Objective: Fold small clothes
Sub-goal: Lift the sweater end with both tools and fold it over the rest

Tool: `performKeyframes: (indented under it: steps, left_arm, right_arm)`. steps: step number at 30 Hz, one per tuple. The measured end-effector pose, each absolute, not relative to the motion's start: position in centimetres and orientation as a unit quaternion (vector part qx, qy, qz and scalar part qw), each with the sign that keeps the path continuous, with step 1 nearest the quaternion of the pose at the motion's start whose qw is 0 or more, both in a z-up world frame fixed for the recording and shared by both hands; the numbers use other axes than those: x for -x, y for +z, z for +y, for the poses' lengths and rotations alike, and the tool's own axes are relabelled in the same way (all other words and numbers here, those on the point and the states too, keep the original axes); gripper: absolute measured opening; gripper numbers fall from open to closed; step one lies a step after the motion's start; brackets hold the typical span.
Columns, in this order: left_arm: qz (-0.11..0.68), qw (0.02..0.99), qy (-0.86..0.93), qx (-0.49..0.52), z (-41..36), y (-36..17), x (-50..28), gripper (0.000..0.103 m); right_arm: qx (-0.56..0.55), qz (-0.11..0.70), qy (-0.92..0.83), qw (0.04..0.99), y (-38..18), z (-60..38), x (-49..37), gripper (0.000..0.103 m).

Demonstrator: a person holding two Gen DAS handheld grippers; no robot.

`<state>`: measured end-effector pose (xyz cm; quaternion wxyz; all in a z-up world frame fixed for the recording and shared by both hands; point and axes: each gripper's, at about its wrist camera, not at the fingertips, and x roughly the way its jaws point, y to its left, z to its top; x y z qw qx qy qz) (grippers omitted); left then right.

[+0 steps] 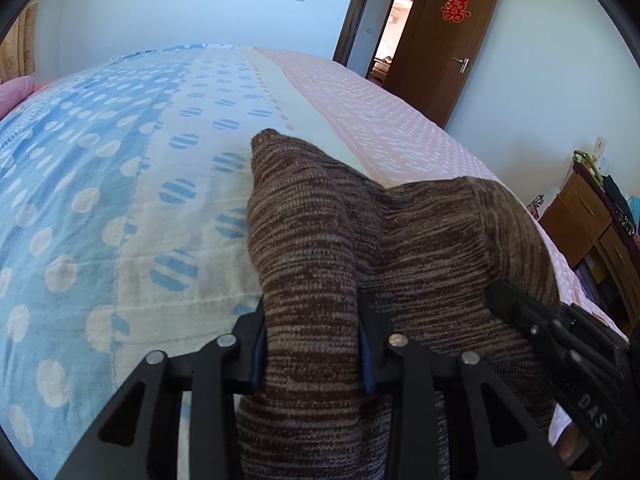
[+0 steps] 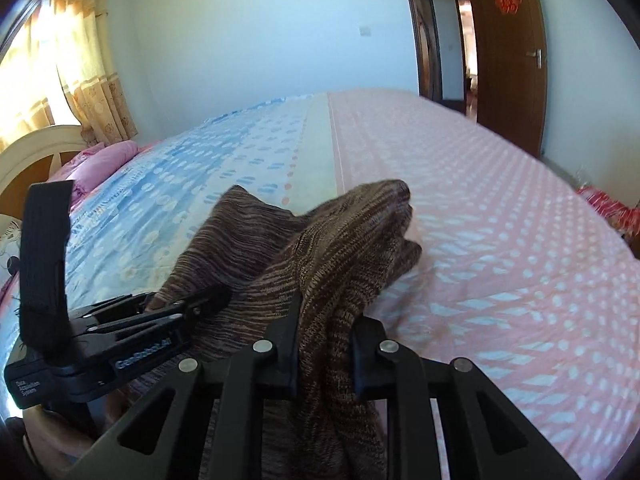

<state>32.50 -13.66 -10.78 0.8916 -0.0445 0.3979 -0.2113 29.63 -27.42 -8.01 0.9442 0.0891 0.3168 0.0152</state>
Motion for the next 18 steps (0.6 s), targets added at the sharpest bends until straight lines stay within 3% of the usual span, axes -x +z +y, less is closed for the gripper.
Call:
performKeyframes:
  steps: [9, 18]
  left_arm:
    - [0.336, 0.911, -0.241, 0.023, -11.8, -6.0, -26.1, 0.033]
    - [0.321, 0.906, -0.273, 0.045, -9.4, -3.1, -20.2, 0.033]
  right_arm:
    - [-0.063, 0.247, -0.025, 0.967, -2.8, -23.4, -21.9, 0.019]
    - [-0.050, 0.208, -0.036, 0.976, 0.9, -20.4, -13.4, 0.019]
